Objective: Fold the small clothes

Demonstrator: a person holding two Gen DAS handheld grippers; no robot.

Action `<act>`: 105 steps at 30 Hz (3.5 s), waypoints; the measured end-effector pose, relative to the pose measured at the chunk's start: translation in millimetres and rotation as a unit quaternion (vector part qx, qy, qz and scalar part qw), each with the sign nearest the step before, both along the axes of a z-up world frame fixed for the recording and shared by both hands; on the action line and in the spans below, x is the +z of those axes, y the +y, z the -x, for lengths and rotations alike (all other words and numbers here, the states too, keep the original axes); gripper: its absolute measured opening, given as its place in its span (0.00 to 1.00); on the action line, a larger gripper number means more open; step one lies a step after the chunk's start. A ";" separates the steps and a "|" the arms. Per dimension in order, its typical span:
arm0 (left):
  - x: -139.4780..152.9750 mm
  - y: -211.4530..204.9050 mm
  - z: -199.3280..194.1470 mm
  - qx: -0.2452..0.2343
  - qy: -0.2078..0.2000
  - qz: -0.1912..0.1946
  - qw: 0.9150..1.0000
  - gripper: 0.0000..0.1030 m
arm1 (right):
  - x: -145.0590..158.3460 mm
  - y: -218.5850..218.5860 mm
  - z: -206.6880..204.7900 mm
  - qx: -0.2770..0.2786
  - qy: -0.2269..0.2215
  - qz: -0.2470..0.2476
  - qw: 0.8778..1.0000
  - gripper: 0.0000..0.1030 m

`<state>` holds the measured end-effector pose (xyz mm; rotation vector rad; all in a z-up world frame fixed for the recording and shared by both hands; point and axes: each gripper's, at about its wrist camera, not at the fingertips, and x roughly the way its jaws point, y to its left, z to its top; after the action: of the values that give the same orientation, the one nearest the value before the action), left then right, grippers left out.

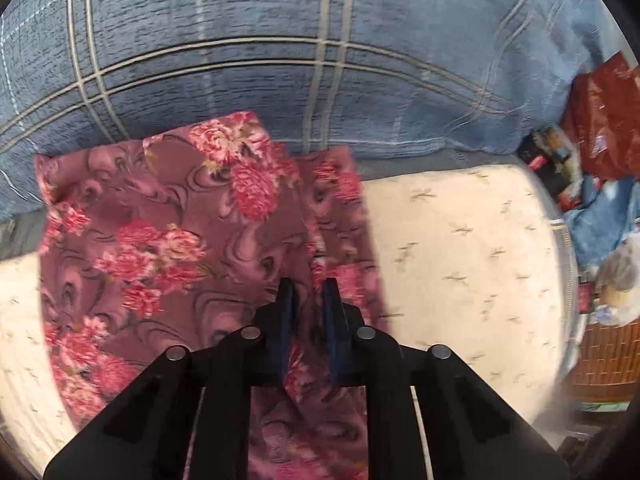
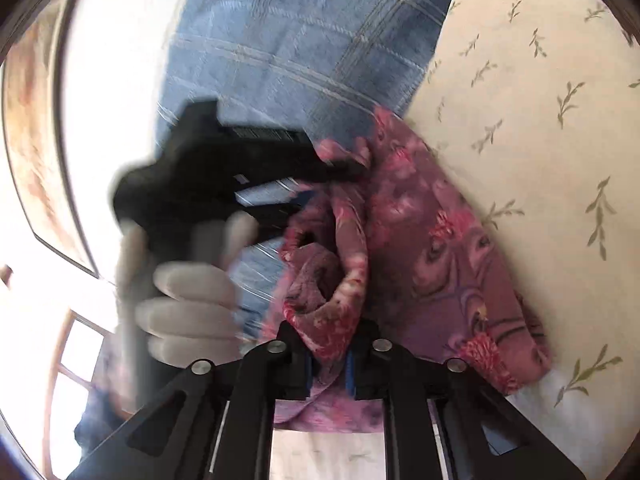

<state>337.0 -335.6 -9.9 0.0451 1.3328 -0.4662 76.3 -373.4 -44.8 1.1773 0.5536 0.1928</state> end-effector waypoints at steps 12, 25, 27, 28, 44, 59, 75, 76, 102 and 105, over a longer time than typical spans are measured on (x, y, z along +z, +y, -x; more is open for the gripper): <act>44.8 88.3 8.4 0.091 0.003 0.146 0.985 0.54 | -20.6 -19.9 17.7 -0.048 0.091 -0.052 0.993 0.18; -34.6 219.2 -6.8 0.200 0.085 0.202 0.955 0.54 | 23.9 -52.9 -116.9 0.017 0.104 0.110 0.988 0.58; -35.9 216.3 -7.8 0.187 0.084 0.216 0.955 0.54 | 13.9 -48.5 -139.6 0.035 0.126 0.130 0.983 0.58; -35.6 216.6 -8.5 0.185 0.084 0.219 0.954 0.54 | 7.6 -45.4 -153.6 0.054 0.138 0.140 0.979 0.58; -21.7 180.9 0.3 0.135 0.033 0.150 0.979 0.58 | -8.3 -55.4 -137.0 0.067 0.157 0.196 0.966 0.15; -22.0 141.7 85.6 0.067 0.007 0.061 0.996 0.60 | -4.4 -15.7 -70.7 0.098 0.152 0.255 0.950 0.12; -27.7 168.0 132.7 0.086 0.031 0.095 0.991 0.59 | 29.8 3.5 5.1 0.039 0.130 0.262 0.956 0.07; -27.1 170.3 135.0 0.081 0.026 0.092 0.992 0.59 | 24.9 5.6 3.7 0.041 0.145 0.268 0.951 0.07; -44.5 146.2 -33.5 0.121 0.051 0.122 0.984 0.63 | -2.7 -32.9 -204.6 0.091 0.212 0.288 0.929 0.00; -41.3 148.1 -34.5 0.127 0.062 0.122 0.982 0.60 | -16.7 -36.9 -203.2 0.102 0.232 0.300 0.920 0.00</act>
<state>371.4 -187.5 -51.2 -0.3588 1.3726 -0.4175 279.4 -410.3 -61.5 0.5532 1.0698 -0.0883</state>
